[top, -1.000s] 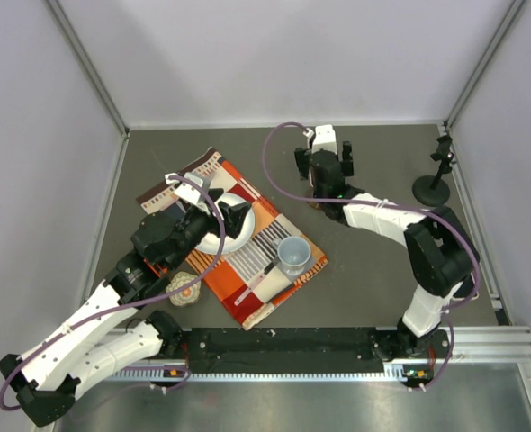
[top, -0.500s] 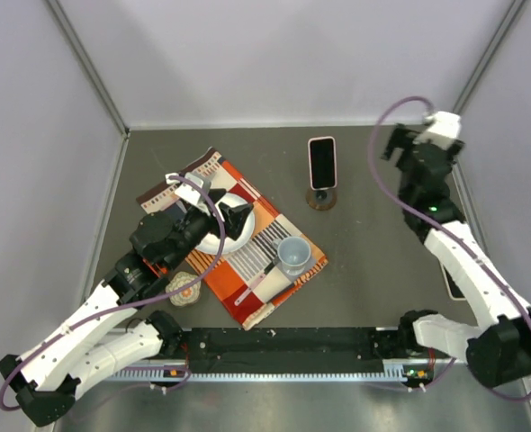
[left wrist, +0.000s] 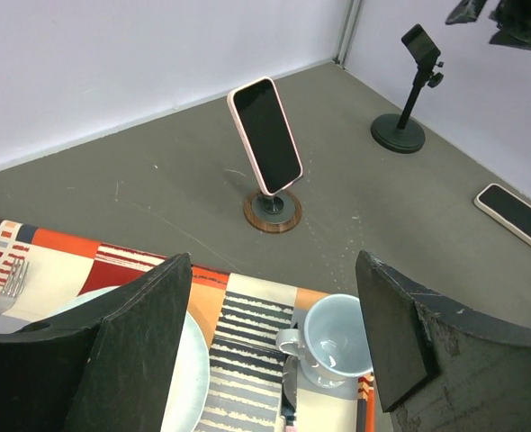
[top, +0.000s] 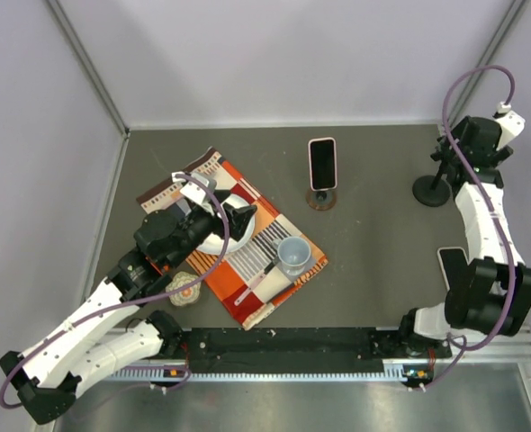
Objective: Place the phone on the phone stand
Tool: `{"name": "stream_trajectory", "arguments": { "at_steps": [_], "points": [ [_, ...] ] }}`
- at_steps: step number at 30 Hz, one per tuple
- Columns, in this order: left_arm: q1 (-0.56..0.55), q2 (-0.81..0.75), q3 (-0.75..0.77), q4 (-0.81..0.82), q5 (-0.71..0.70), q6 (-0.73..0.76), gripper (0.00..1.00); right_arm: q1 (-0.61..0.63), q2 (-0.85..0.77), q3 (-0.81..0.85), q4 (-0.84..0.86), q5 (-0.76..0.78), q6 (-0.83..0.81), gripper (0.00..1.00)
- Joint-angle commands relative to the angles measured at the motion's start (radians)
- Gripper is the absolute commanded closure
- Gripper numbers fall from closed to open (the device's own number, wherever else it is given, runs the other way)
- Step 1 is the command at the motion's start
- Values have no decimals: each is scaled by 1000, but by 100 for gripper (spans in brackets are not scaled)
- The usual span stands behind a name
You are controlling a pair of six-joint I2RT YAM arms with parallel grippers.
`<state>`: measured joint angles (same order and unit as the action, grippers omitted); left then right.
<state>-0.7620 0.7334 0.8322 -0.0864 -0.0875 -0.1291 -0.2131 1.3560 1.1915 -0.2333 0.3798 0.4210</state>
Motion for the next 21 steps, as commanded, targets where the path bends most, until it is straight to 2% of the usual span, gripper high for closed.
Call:
{"name": "stream_trajectory", "arguments": {
  "at_steps": [1,6,7,9,10,11,15,20,21],
  "points": [
    [-3,8,42,31,29,-7,22,-16,78,158,-58,-67,-2,21],
    [-2,12,45,27,34,-7,22,-16,189,235,-97,-116,-19,34],
    [-3,12,45,25,34,-7,23,-16,202,240,-97,-125,-22,40],
    [-2,15,47,24,34,-6,22,-16,235,249,-95,-118,-31,43],
    [-3,17,47,25,34,-6,23,-16,245,259,-98,-119,-47,49],
    [-2,15,47,24,37,-7,23,-14,255,273,-103,-134,-77,52],
    [-3,17,48,24,42,-6,23,-12,285,269,-113,-137,-82,55],
    [-2,20,50,22,43,-6,23,1,311,267,-113,-142,-111,67],
    [-3,21,50,22,43,-6,23,9,313,272,-116,-140,-123,79]
  ]
}}
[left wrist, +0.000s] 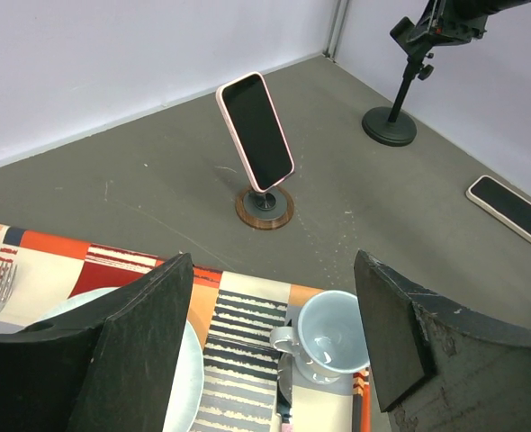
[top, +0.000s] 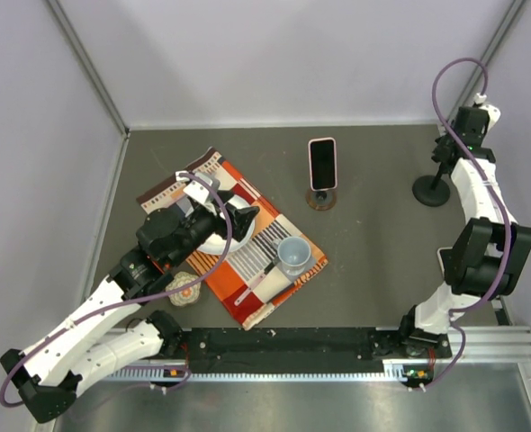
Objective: Place the phone on the phone stand
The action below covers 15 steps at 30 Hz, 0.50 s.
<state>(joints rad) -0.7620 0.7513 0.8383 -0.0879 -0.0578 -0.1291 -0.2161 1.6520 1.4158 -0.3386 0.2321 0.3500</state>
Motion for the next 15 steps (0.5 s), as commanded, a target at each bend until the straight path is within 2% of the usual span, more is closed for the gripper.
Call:
{"name": "stream_trajectory", "arguments": {
  "at_steps": [1,3,9,15],
  "points": [
    [-3,5,44,22,13,-6,23,20,8,49,-13,15,-62,86],
    [-3,6,45,22,15,-6,23,35,-14,54,-11,55,-85,100],
    [-2,8,47,19,13,-3,24,148,-165,35,-20,185,-190,100],
    [-2,16,53,13,29,-4,24,279,-392,-89,-106,256,-183,100]
  ]
}}
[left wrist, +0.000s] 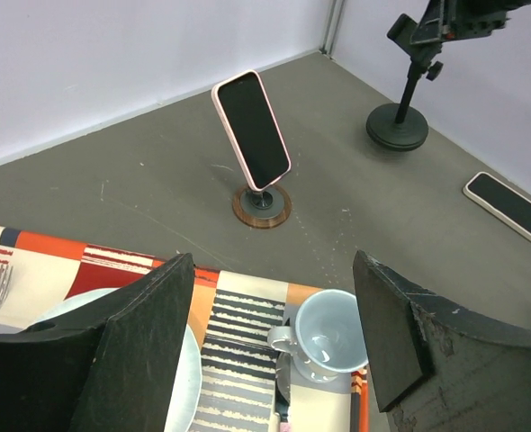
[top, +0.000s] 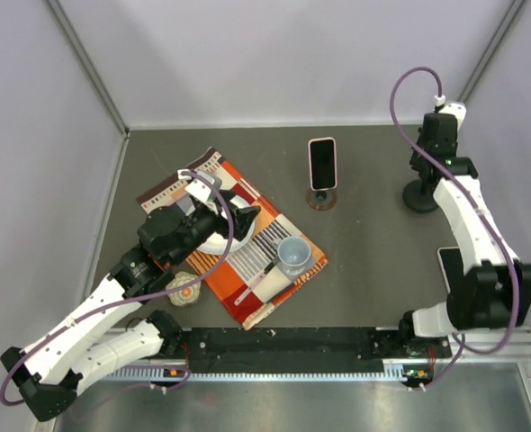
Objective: Place the phone on the phone stand
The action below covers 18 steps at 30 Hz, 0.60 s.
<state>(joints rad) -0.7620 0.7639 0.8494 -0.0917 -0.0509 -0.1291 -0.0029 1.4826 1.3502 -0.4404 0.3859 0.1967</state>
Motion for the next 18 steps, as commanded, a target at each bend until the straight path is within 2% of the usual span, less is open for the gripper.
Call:
{"name": "stream_trajectory", "arguments": {
  "at_steps": [1,5,6,10,15,18],
  "points": [
    [-3,6,43,17,23,-4,24,72,-252,-40,-23,87,-16,100],
    [-2,20,51,14,45,-4,24,124,-373,-117,-145,-49,9,100],
    [-2,26,54,12,96,-4,24,132,-401,-131,-191,-102,-3,100],
    [-3,66,82,-8,183,-4,25,153,-533,-233,-254,-454,-52,100],
    [-2,106,96,-11,285,-7,23,224,-581,-293,-362,-573,-144,100],
    [-3,133,103,-14,325,-10,24,230,-625,-327,-365,-720,-219,100]
  ]
}}
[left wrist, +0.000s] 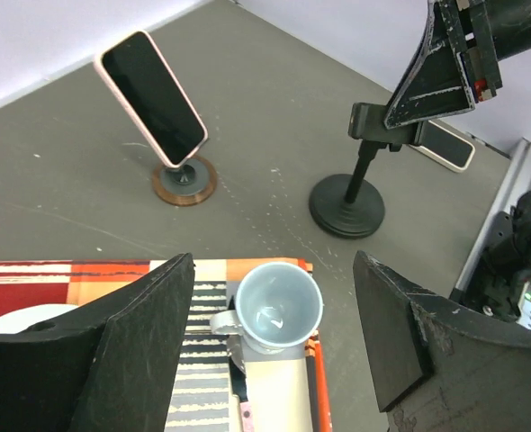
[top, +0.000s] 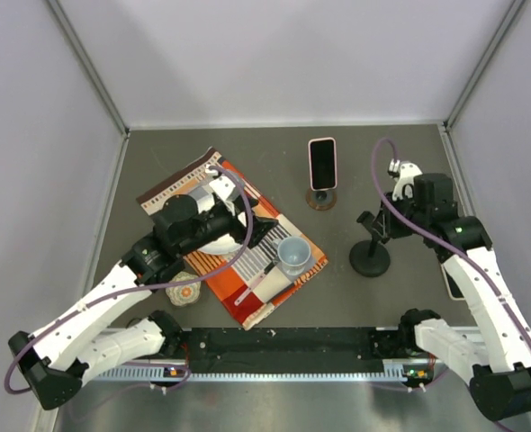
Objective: Place the phone on the phone stand
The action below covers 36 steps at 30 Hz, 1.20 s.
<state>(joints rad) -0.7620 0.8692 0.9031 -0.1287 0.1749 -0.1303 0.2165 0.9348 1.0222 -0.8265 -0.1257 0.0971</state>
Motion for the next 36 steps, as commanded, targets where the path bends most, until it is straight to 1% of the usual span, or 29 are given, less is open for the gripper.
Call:
{"name": "stream_trajectory", "arguments": {
  "at_steps": [1,3,4,7,8,10,11,12,15,17,20,21,26,27,28,32,36],
  "points": [
    [-3,39,51,21,135,-11,25,20,-86,-8,21,-265,-144,100],
    [-3,68,59,24,173,-20,27,24,-117,-16,21,-325,-172,100],
    [-5,77,62,24,217,-23,28,33,-129,-27,21,-362,-192,100],
    [-10,126,76,44,319,-52,31,93,-145,-43,26,-403,-212,100],
    [-16,157,80,53,328,-63,32,112,-143,-47,23,-404,-218,100],
    [-48,191,103,67,324,-98,32,159,-143,-62,18,-370,-244,100],
    [-60,229,118,63,302,-109,34,203,-145,-65,9,-349,-252,100],
    [-72,250,152,46,292,-135,35,225,-145,-68,6,-300,-254,100],
    [-103,327,206,26,276,-196,38,253,-148,-76,-5,-250,-269,100],
    [-128,362,209,63,288,-216,38,259,-162,-79,-6,-241,-281,100],
    [-178,408,210,113,302,-213,36,267,-165,-76,-3,-238,-292,100],
    [-189,422,223,116,320,-198,34,270,-162,-74,-6,-239,-289,100],
    [-237,525,264,100,314,-143,34,271,-152,-74,-5,-256,-283,100],
    [-238,537,272,100,310,-135,35,271,-151,-74,-3,-255,-283,100],
    [-238,550,276,98,304,-134,39,274,-151,-74,-5,-252,-281,100],
    [-238,605,304,103,296,-120,43,274,-152,-73,-5,-249,-280,99],
    [-238,632,301,121,302,-117,45,274,-151,-70,-3,-246,-277,97]
  ]
}}
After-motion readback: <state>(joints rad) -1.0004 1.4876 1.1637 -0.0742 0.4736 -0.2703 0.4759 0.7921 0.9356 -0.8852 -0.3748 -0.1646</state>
